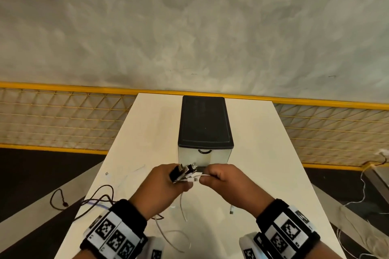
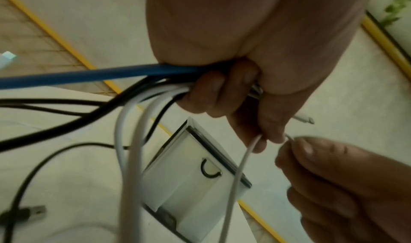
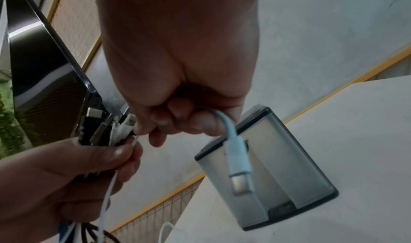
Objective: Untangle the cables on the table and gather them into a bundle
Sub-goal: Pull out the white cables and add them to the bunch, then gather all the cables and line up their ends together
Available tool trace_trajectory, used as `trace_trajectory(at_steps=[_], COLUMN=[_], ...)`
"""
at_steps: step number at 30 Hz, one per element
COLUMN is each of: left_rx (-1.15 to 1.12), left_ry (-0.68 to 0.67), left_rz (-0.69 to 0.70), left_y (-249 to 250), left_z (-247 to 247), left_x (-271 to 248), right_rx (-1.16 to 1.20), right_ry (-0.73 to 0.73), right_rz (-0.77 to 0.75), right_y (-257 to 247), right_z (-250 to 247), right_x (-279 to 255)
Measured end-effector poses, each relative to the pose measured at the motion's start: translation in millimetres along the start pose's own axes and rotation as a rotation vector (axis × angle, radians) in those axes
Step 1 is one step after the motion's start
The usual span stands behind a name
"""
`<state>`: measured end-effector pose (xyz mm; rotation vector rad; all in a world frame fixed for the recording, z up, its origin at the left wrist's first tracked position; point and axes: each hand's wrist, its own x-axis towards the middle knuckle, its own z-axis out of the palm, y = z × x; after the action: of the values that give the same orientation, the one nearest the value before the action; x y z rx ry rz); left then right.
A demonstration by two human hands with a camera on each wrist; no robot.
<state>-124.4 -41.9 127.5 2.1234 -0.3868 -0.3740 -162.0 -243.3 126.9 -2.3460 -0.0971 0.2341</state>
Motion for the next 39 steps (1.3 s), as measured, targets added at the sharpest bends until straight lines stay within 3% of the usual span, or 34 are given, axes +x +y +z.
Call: trace_trajectory(at_steps=[4, 9, 13, 19, 23, 27, 30, 35, 37, 39], left_rx=[0.055, 0.145, 0.217, 0.299, 0.255, 0.005, -0.224, -0.681, -0.766, -0.796], left_ry=[0.119, 0.213, 0.249, 0.622, 0.776, 0.672, 0.452, 0.083, 0.03, 0.01], left_rz=[-0.039, -0.085, -0.133, -0.328, -0.306, -0.115, -0.019, 0.107, 0.132, 0.119], left_y=[-3.7, -10.6, -17.4, -37.7, -33.7, 19.3, 54.9, 101.3, 115.5, 125.1], left_z=[-28.6, -62.3, -81.1, -153.8, -176.3, -132.1, -84.9, -18.3, -5.9, 2.0], left_x=[4.8, 3.4, 5.0, -2.0, -9.2, -3.3, -0.8, 0.6, 1.1, 2.2], right_rx=[0.221, 0.282, 0.334, 0.344, 0.368, 0.325, 0.3, 0.492, 0.571, 0.669], right_ry=[-0.03, -0.073, -0.025, 0.067, 0.128, 0.185, 0.195, 0.04, -0.025, -0.068], right_rz=[0.13, 0.16, 0.157, 0.203, 0.236, 0.194, 0.076, -0.18, -0.304, -0.331], right_y=[9.5, 16.3, 20.1, 45.3, 59.9, 51.1, 25.7, -28.6, -42.8, -48.5], right_z=[-0.5, -2.5, 0.5, -14.5, -24.4, -25.5, -26.8, -34.4, -34.6, -32.2], right_x=[-5.3, -7.4, -1.4, -10.7, -18.7, -17.3, -14.7, -13.7, -13.7, -13.4])
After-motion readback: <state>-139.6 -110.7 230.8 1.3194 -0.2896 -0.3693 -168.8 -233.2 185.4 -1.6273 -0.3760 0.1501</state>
